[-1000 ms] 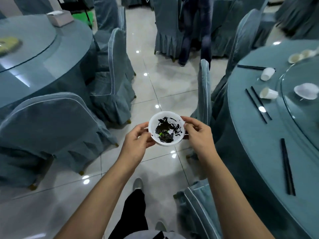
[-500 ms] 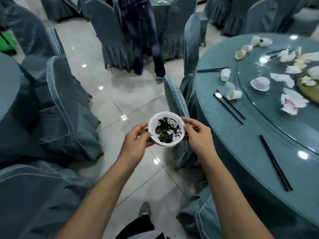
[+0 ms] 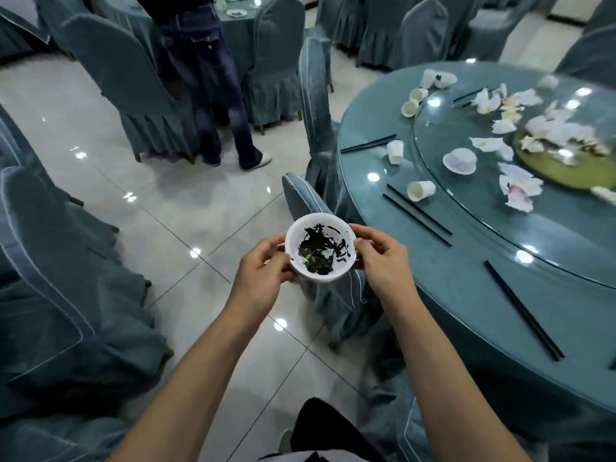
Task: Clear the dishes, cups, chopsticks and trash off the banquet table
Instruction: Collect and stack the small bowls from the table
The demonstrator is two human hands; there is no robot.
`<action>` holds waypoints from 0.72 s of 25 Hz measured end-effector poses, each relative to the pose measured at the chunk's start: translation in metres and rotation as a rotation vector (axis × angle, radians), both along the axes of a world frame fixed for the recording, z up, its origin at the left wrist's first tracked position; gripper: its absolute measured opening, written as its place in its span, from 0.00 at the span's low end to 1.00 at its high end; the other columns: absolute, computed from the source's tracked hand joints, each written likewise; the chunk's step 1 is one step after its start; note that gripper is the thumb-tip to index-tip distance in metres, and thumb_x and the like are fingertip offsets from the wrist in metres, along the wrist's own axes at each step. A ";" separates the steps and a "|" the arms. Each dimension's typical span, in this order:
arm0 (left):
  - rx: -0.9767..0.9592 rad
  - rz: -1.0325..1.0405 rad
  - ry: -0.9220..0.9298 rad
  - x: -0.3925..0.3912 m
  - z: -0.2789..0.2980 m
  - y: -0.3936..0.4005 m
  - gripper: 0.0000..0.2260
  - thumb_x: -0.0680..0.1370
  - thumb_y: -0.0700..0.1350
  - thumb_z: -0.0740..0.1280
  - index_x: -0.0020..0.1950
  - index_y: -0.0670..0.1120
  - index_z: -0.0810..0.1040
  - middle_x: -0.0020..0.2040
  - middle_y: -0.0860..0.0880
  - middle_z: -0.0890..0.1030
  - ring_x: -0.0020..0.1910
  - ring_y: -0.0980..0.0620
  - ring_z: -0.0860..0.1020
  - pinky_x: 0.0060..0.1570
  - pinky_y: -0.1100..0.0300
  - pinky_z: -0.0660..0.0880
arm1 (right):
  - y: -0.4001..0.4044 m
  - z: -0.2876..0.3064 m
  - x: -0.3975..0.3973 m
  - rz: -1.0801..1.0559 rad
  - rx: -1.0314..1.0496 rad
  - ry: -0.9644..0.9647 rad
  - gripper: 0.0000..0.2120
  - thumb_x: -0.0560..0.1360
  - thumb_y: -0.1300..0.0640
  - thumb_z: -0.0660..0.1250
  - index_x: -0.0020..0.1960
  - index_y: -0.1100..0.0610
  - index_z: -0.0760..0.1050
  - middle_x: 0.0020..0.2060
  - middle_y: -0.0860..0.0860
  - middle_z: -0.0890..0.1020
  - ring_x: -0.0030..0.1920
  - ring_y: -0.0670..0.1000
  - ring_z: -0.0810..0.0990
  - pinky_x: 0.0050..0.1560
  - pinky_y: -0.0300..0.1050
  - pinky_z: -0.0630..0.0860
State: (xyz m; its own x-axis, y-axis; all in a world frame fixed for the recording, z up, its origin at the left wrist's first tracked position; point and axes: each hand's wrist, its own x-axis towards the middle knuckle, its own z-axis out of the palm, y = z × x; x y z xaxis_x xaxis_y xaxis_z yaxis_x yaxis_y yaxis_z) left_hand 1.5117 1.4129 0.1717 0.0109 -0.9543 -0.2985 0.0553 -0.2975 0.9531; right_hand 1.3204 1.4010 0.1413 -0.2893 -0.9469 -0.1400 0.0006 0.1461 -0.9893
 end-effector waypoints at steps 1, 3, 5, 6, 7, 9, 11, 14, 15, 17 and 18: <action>0.002 -0.013 -0.004 0.000 -0.001 -0.011 0.16 0.81 0.32 0.60 0.66 0.41 0.78 0.58 0.37 0.82 0.51 0.40 0.84 0.52 0.51 0.83 | -0.008 -0.001 0.000 -0.018 -0.009 -0.006 0.20 0.79 0.66 0.65 0.45 0.42 0.86 0.42 0.48 0.88 0.42 0.47 0.86 0.42 0.40 0.82; 0.014 -0.044 -0.018 -0.001 -0.002 -0.030 0.16 0.81 0.33 0.60 0.66 0.42 0.78 0.59 0.38 0.82 0.54 0.38 0.83 0.59 0.45 0.80 | -0.024 -0.003 -0.002 -0.052 -0.022 -0.010 0.22 0.78 0.67 0.64 0.44 0.42 0.86 0.40 0.48 0.87 0.40 0.46 0.85 0.40 0.40 0.82; 0.020 -0.073 -0.025 -0.002 -0.003 -0.052 0.16 0.81 0.33 0.60 0.67 0.42 0.78 0.59 0.39 0.82 0.55 0.38 0.83 0.60 0.44 0.79 | -0.041 -0.004 -0.002 -0.073 -0.024 -0.014 0.22 0.78 0.67 0.64 0.43 0.41 0.86 0.39 0.48 0.87 0.39 0.45 0.85 0.39 0.39 0.81; 0.021 -0.083 -0.027 -0.003 -0.004 -0.064 0.17 0.81 0.33 0.60 0.67 0.42 0.77 0.59 0.40 0.82 0.55 0.38 0.83 0.61 0.45 0.79 | -0.051 -0.006 -0.003 -0.079 -0.023 -0.016 0.22 0.78 0.67 0.65 0.44 0.41 0.86 0.40 0.48 0.88 0.39 0.45 0.85 0.39 0.38 0.81; 0.022 -0.088 -0.027 -0.004 -0.005 -0.075 0.17 0.81 0.32 0.60 0.68 0.42 0.77 0.60 0.40 0.82 0.55 0.38 0.83 0.61 0.46 0.79 | -0.060 -0.007 -0.004 -0.087 -0.020 -0.016 0.21 0.78 0.66 0.65 0.44 0.42 0.86 0.40 0.48 0.88 0.39 0.46 0.85 0.39 0.38 0.81; 0.013 -0.108 -0.025 -0.007 -0.006 -0.103 0.17 0.80 0.32 0.61 0.68 0.42 0.77 0.59 0.41 0.82 0.54 0.39 0.83 0.58 0.48 0.80 | -0.084 -0.008 -0.008 -0.116 -0.012 -0.032 0.19 0.78 0.66 0.65 0.45 0.44 0.86 0.40 0.49 0.88 0.39 0.45 0.85 0.38 0.37 0.80; 0.003 -0.139 -0.024 -0.011 -0.006 -0.131 0.16 0.80 0.32 0.61 0.66 0.44 0.78 0.58 0.43 0.83 0.53 0.42 0.84 0.55 0.53 0.82 | -0.109 -0.007 -0.013 -0.149 -0.004 -0.047 0.18 0.78 0.66 0.65 0.46 0.45 0.86 0.39 0.50 0.87 0.37 0.45 0.85 0.37 0.37 0.80; 0.007 -0.182 -0.022 -0.021 -0.005 -0.179 0.16 0.81 0.32 0.61 0.66 0.44 0.78 0.59 0.44 0.82 0.52 0.44 0.84 0.55 0.53 0.81 | -0.147 -0.007 -0.022 -0.200 0.016 0.000 0.15 0.79 0.64 0.65 0.51 0.47 0.86 0.41 0.49 0.88 0.41 0.47 0.85 0.44 0.46 0.83; 0.010 -0.193 -0.028 -0.025 -0.004 -0.196 0.17 0.81 0.32 0.61 0.68 0.43 0.77 0.59 0.44 0.82 0.52 0.45 0.84 0.55 0.53 0.81 | -0.159 -0.007 -0.026 -0.216 0.022 0.013 0.14 0.79 0.64 0.65 0.51 0.48 0.85 0.42 0.49 0.88 0.42 0.48 0.85 0.48 0.50 0.84; 0.009 -0.221 -0.041 -0.033 -0.005 -0.226 0.17 0.81 0.32 0.61 0.69 0.42 0.76 0.59 0.43 0.82 0.51 0.45 0.84 0.52 0.56 0.82 | -0.183 -0.005 -0.032 -0.256 0.029 0.011 0.15 0.80 0.65 0.64 0.51 0.48 0.85 0.42 0.49 0.88 0.43 0.49 0.85 0.54 0.54 0.83; 0.006 -0.237 -0.043 -0.038 -0.005 -0.240 0.18 0.81 0.32 0.61 0.69 0.42 0.76 0.59 0.43 0.82 0.51 0.46 0.85 0.51 0.57 0.82 | -0.194 -0.004 -0.036 -0.273 0.029 0.010 0.15 0.80 0.65 0.64 0.52 0.49 0.84 0.41 0.48 0.88 0.43 0.49 0.84 0.53 0.54 0.83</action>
State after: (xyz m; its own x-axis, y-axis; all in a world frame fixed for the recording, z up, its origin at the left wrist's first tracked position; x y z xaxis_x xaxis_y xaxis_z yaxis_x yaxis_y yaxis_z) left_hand 1.4737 1.1731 0.1670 -0.2007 -0.9299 -0.3083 -0.0576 -0.3029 0.9513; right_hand 1.2847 1.2066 0.1370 -0.5344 -0.8295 -0.1620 0.0344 0.1702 -0.9848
